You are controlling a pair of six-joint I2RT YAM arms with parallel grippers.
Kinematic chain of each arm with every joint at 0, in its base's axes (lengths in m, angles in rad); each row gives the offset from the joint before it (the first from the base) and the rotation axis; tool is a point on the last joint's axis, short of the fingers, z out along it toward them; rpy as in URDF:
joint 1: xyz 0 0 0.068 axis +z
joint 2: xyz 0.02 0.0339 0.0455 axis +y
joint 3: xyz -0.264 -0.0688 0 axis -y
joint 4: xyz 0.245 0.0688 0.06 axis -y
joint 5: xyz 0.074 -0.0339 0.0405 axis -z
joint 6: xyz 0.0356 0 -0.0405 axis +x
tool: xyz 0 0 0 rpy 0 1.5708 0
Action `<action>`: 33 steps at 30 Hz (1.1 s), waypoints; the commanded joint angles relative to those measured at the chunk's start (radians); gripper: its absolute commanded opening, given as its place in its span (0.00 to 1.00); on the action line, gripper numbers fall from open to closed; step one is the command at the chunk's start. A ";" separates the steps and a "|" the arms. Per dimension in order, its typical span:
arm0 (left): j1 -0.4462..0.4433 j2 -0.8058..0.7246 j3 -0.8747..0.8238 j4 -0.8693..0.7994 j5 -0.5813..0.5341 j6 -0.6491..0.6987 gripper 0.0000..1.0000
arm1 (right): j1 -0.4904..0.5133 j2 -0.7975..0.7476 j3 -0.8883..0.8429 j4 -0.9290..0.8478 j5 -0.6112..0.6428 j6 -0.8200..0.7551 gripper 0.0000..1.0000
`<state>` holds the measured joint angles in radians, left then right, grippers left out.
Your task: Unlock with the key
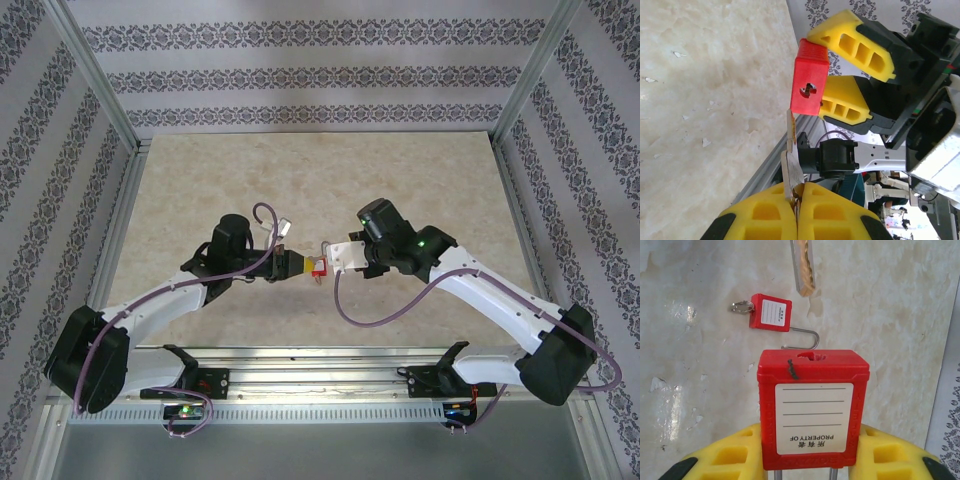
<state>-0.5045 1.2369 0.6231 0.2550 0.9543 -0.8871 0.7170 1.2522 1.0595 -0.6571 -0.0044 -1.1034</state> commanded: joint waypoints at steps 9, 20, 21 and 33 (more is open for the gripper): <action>-0.041 0.032 -0.010 0.167 -0.016 -0.064 0.00 | 0.027 0.022 0.035 -0.019 0.011 0.015 0.07; -0.065 0.068 -0.010 0.177 -0.035 -0.062 0.00 | 0.037 0.032 0.034 -0.019 0.000 0.032 0.08; -0.065 0.070 -0.010 0.183 -0.035 -0.065 0.00 | 0.038 0.032 0.033 -0.019 0.002 0.034 0.08; -0.088 0.087 0.024 0.087 -0.041 0.036 0.00 | 0.043 0.038 0.032 -0.018 -0.026 0.063 0.08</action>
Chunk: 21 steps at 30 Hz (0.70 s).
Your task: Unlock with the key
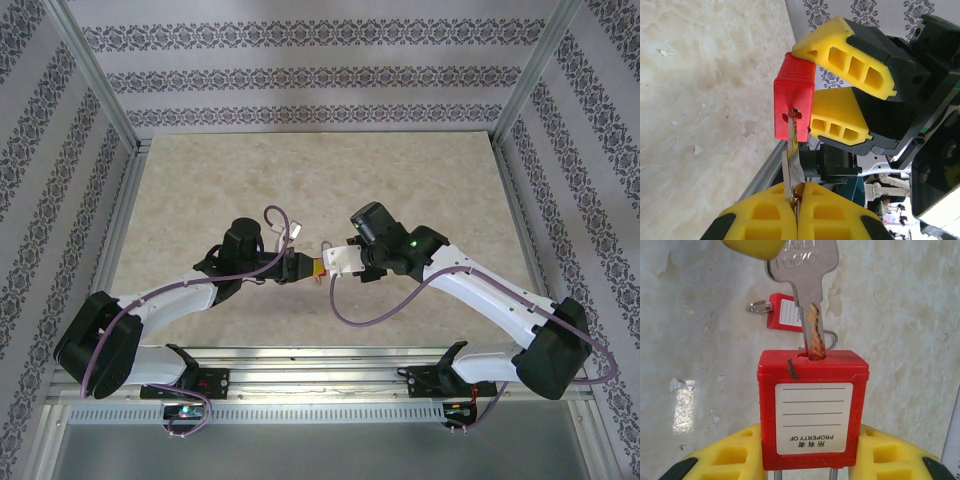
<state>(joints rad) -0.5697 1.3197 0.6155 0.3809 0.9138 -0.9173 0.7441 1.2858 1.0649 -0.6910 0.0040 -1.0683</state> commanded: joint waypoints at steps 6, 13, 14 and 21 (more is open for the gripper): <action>-0.027 -0.012 0.052 -0.172 0.005 0.212 0.00 | 0.011 0.007 0.026 0.019 -0.058 0.034 0.08; -0.027 -0.005 0.078 -0.268 0.025 0.312 0.00 | 0.009 0.012 0.029 -0.007 -0.064 0.010 0.08; -0.027 -0.002 0.083 -0.282 0.022 0.323 0.00 | 0.009 0.010 0.029 -0.007 -0.064 0.011 0.08; -0.028 -0.009 0.130 -0.401 -0.026 0.412 0.00 | 0.011 0.004 0.029 -0.006 -0.079 0.028 0.08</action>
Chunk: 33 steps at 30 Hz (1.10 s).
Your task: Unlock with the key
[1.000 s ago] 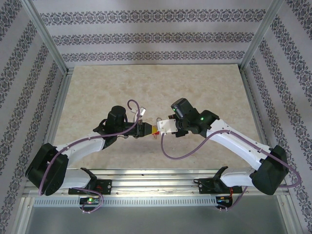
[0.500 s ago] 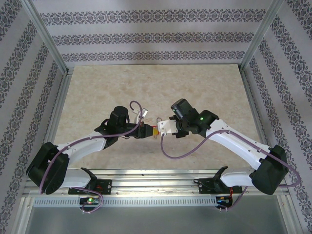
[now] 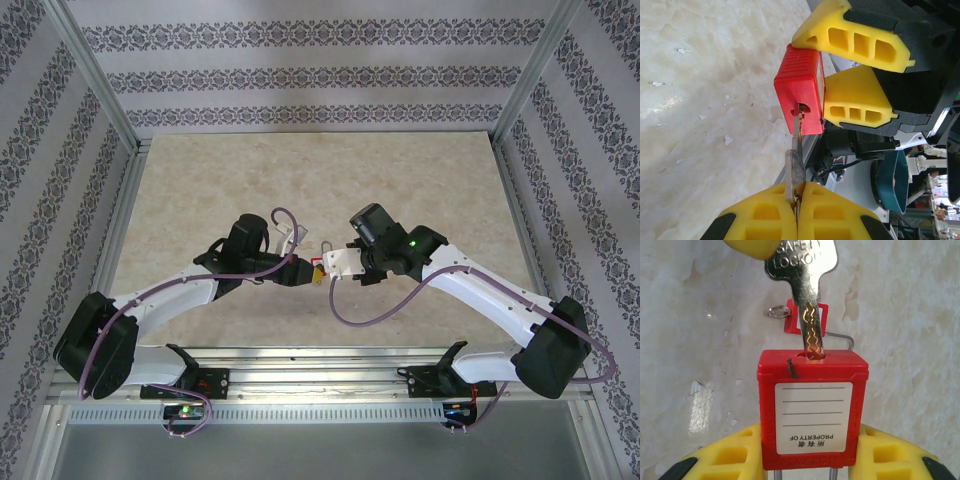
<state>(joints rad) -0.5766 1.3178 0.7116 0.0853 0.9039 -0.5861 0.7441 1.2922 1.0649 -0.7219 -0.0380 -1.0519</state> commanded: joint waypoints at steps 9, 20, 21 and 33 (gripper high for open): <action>-0.039 -0.039 0.033 -0.097 -0.061 0.114 0.00 | 0.008 0.020 0.063 -0.005 -0.117 0.083 0.07; -0.039 0.047 -0.042 0.257 0.066 -0.184 0.00 | 0.037 -0.012 0.001 0.065 -0.033 -0.011 0.05; -0.037 0.062 -0.045 0.284 0.074 -0.206 0.00 | 0.040 -0.015 -0.004 0.065 -0.025 -0.025 0.05; -0.030 0.168 -0.022 0.418 0.112 -0.309 0.00 | 0.107 -0.023 -0.046 0.131 0.037 -0.088 0.05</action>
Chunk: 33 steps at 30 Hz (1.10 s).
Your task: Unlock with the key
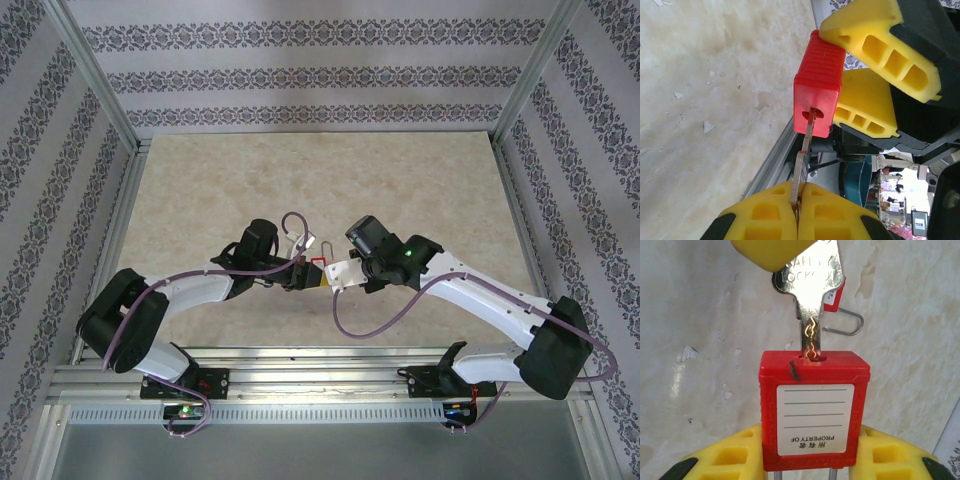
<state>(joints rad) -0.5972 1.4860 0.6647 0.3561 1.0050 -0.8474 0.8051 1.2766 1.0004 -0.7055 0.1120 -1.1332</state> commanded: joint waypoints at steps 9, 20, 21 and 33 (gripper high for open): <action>-0.052 -0.125 0.065 -0.152 -0.147 0.247 0.00 | 0.032 0.050 0.105 0.020 -0.312 0.156 0.06; -0.053 -0.107 0.044 -0.073 -0.118 0.188 0.00 | 0.055 0.043 0.064 0.086 -0.247 0.086 0.03; -0.049 -0.093 0.036 -0.020 -0.099 0.144 0.00 | 0.064 0.038 0.051 0.103 -0.223 0.068 0.03; -0.047 -0.021 0.050 0.145 -0.077 0.012 0.00 | 0.093 0.048 0.097 0.082 -0.221 0.091 0.05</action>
<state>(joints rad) -0.6155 1.5166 0.6323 0.4503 0.9791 -0.8879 0.8230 1.3075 1.0054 -0.7357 0.1322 -1.0721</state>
